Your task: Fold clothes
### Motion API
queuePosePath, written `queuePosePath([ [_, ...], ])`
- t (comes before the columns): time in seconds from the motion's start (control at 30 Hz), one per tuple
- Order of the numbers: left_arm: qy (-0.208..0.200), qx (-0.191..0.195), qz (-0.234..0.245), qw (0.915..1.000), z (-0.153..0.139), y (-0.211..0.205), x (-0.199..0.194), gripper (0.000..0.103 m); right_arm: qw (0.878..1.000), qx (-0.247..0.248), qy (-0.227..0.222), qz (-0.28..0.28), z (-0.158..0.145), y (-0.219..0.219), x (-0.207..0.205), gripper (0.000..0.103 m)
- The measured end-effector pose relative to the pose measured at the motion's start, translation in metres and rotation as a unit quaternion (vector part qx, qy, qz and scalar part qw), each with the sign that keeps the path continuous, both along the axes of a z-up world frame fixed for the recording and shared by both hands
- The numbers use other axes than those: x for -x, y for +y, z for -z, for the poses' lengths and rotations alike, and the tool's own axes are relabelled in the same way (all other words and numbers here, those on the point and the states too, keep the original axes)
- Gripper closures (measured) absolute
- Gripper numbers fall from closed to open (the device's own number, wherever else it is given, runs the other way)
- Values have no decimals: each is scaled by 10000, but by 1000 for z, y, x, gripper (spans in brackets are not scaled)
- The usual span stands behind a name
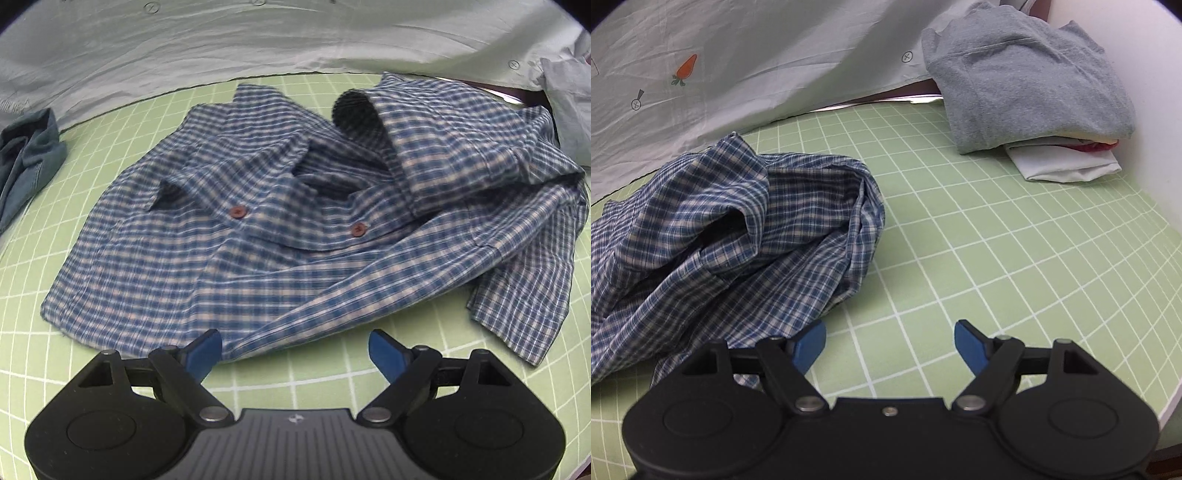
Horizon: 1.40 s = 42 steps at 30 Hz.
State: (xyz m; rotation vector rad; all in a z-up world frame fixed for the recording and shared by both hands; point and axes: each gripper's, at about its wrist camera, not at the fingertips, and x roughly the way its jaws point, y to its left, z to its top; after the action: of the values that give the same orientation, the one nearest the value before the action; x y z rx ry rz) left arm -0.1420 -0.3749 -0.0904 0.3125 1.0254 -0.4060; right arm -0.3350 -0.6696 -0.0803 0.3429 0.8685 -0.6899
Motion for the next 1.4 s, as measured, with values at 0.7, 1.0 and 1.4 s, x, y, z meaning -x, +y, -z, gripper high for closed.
queuePosePath([
  [0.7, 427, 781, 343, 9954, -15, -31, -24, 100, 9994, -200, -51, -264, 19, -31, -34, 102],
  [1.0, -233, 1896, -537, 9801, -114, 52, -51, 99, 9935, 1088, -88, 335, -48, -114, -15, 103],
  [1.4, -363, 945, -1682, 9805, -84, 117, -124, 98, 9972, 360, -271, 603, -23, -32, -67, 99],
])
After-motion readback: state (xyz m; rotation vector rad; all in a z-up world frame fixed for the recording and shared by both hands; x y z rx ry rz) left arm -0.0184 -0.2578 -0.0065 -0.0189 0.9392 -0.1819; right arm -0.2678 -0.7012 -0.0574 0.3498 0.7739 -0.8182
